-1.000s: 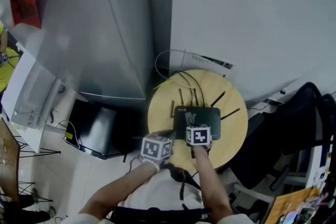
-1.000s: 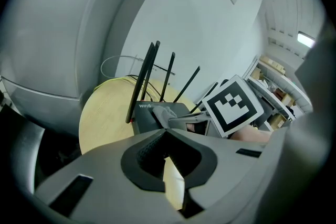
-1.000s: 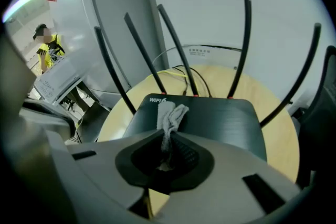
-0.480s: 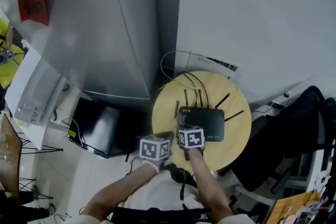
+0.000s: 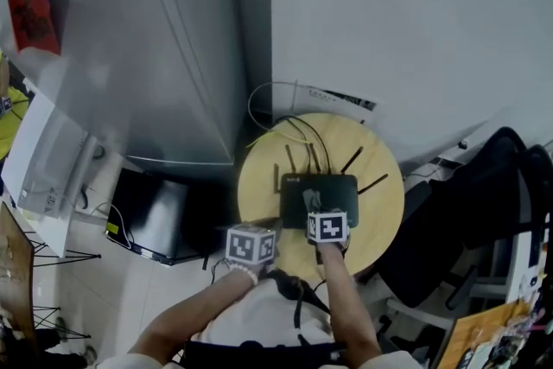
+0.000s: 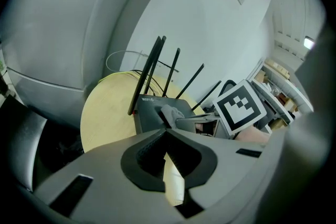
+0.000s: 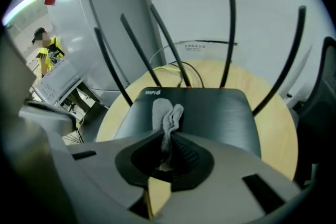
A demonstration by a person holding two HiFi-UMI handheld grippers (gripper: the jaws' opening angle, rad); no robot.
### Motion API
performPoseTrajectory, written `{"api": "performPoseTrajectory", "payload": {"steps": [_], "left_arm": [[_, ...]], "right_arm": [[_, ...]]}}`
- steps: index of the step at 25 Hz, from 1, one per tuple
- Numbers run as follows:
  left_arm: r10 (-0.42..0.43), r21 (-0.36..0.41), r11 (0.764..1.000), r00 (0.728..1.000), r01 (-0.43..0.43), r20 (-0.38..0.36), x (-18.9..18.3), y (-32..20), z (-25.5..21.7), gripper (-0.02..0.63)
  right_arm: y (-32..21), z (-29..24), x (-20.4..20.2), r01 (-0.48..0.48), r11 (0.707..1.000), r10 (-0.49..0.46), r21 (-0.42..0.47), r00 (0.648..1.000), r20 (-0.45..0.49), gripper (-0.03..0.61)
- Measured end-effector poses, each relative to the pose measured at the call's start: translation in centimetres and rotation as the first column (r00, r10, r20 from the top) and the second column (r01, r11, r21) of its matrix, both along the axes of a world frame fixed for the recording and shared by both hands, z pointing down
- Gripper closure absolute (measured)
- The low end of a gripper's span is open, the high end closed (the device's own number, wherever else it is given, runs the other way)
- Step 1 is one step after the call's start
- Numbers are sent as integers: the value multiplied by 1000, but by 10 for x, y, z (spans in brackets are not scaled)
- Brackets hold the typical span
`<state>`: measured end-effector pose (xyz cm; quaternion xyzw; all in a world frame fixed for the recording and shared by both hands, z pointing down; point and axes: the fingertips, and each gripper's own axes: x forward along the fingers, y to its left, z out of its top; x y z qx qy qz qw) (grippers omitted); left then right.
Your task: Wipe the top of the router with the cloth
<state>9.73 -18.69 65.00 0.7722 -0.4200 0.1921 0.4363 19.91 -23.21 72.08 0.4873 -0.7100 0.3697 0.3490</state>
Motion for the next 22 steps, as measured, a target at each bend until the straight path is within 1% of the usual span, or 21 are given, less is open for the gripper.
{"api": "performPoseTrajectory", "payload": {"steps": [4, 10, 17, 22], "left_arm": [[54, -1, 999, 999, -54, 1, 18, 3, 1, 615], [97, -14, 995, 995, -97, 10, 33, 8, 7, 615], [115, -13, 993, 993, -114, 31, 39, 7, 7, 615], [101, -19, 995, 994, -101, 35, 38, 10, 11, 615]], "right_arm": [[0, 2, 36, -55, 998, 55, 4, 998, -20, 540], [2, 2, 96, -145, 989, 146, 18, 988, -55, 540], [14, 5, 148, -216, 976, 216, 15, 973, -84, 540], [25, -8, 165, -254, 966, 258, 53, 962, -90, 540]]}}
